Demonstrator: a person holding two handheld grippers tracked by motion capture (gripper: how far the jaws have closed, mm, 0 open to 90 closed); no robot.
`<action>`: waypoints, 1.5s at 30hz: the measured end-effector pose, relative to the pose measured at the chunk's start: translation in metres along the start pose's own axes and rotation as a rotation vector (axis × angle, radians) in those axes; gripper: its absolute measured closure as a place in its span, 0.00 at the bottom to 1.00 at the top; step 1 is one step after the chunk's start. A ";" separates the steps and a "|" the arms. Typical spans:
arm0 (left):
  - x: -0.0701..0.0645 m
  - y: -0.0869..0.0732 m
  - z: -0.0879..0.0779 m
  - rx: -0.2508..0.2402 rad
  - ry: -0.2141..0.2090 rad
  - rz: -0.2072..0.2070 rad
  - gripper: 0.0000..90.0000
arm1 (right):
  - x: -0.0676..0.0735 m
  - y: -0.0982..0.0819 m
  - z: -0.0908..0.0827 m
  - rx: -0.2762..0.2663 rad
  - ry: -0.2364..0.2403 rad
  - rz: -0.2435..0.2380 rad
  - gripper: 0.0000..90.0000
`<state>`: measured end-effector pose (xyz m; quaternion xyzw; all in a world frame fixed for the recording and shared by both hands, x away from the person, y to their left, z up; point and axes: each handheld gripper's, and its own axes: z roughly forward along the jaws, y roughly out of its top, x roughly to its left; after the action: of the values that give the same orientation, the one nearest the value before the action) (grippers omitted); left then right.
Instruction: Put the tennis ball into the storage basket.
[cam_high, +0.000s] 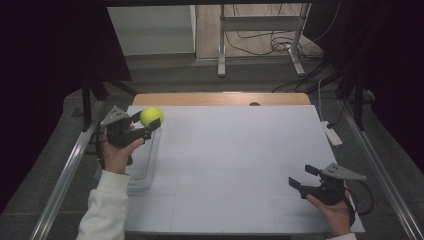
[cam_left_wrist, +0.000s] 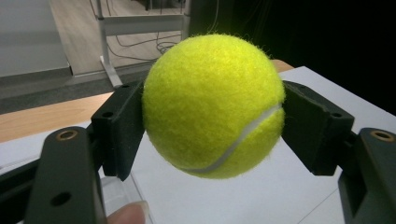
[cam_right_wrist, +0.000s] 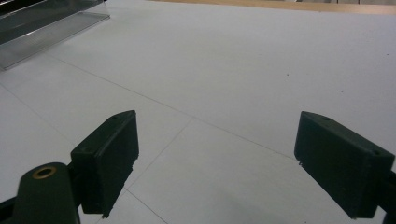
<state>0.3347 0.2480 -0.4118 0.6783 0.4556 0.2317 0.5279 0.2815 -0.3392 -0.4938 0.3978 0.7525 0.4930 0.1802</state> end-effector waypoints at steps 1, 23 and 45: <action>0.001 0.000 0.000 0.000 0.000 -0.001 0.30 | 0.000 0.000 0.000 0.001 0.001 -0.001 0.15; 0.021 -0.004 -0.001 0.007 0.055 -0.032 0.30 | 0.001 0.000 0.000 0.001 0.000 -0.004 0.15; 0.042 -0.012 -0.001 0.028 0.128 -0.063 0.30 | 0.001 0.000 0.001 0.006 0.000 -0.003 0.16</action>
<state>0.3495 0.2857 -0.4293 0.6546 0.5128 0.2516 0.4952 0.2819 -0.3380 -0.4942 0.3969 0.7546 0.4907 0.1797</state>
